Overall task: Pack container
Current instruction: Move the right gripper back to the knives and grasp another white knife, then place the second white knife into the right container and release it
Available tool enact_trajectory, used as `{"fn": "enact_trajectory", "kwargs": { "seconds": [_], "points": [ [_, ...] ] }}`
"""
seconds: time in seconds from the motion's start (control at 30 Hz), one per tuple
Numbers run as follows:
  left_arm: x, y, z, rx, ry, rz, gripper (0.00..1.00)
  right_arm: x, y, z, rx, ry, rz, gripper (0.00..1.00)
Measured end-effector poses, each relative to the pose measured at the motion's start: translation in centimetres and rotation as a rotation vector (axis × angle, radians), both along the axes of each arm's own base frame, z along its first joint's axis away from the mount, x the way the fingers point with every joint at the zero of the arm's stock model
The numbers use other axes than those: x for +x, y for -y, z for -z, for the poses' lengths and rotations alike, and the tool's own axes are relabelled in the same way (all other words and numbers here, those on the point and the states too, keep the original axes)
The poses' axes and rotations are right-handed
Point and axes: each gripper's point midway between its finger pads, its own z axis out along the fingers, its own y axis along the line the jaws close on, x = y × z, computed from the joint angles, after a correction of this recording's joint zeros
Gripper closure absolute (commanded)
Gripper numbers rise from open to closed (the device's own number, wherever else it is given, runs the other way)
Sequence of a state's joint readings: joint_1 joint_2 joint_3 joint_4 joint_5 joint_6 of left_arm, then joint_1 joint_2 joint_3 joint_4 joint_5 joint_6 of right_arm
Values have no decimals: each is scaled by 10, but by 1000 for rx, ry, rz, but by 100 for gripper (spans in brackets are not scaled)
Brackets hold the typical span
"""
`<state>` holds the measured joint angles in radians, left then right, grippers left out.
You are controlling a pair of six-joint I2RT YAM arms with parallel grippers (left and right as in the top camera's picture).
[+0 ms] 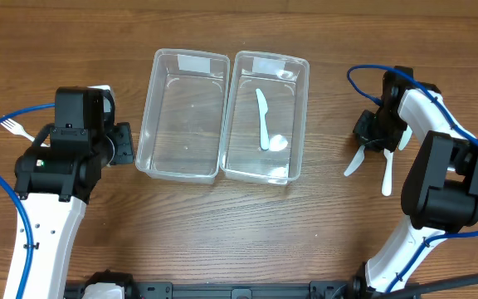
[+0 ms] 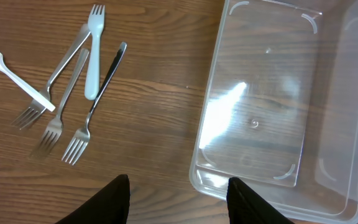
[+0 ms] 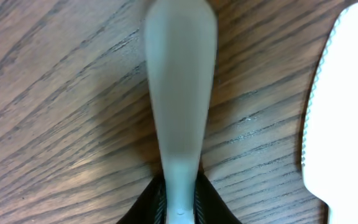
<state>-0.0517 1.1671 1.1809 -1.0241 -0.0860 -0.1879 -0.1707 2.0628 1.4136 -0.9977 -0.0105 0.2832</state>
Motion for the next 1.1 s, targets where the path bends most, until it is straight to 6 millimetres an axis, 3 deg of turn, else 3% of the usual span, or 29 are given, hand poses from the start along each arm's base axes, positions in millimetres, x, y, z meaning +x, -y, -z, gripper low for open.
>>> {"fn": "enact_trajectory", "kwargs": {
  "seconds": [0.07, 0.47, 0.53, 0.63, 0.77, 0.83, 0.9, 1.0, 1.03, 1.1],
  "points": [
    [0, 0, 0, 0, 0, 0, 49, 0, 0, 0, 0, 1, 3, 96],
    [1, 0, 0, 0, 3, 0, 49, -3, -4, -5, 11, -19, -11, 96],
    [1, 0, -1, 0, 5, 0, 49, 2, -10, -15, 9, -3, -39, 96],
    [2, 0, -1, 0, 7, 0, 49, 16, -28, -56, -3, 88, -106, 96],
    [2, 0, -1, 0, 8, 0, 49, 42, -73, -157, -24, 348, -242, 96],
    [2, 0, -1, 0, 7, 0, 49, 43, -110, -212, -17, 487, -337, 96],
    [2, 0, -1, 0, 8, 0, 49, 38, -141, -240, -2, 561, -415, 96],
    [2, 0, -1, 0, 7, 0, 49, 28, -187, -247, 34, 585, -531, 96],
    [2, 0, -1, 0, 8, 0, 49, 24, -210, -235, 51, 555, -586, 96],
    [2, 0, -1, 0, 8, 0, 49, 24, -227, -216, 62, 511, -625, 96]
  ]
}}
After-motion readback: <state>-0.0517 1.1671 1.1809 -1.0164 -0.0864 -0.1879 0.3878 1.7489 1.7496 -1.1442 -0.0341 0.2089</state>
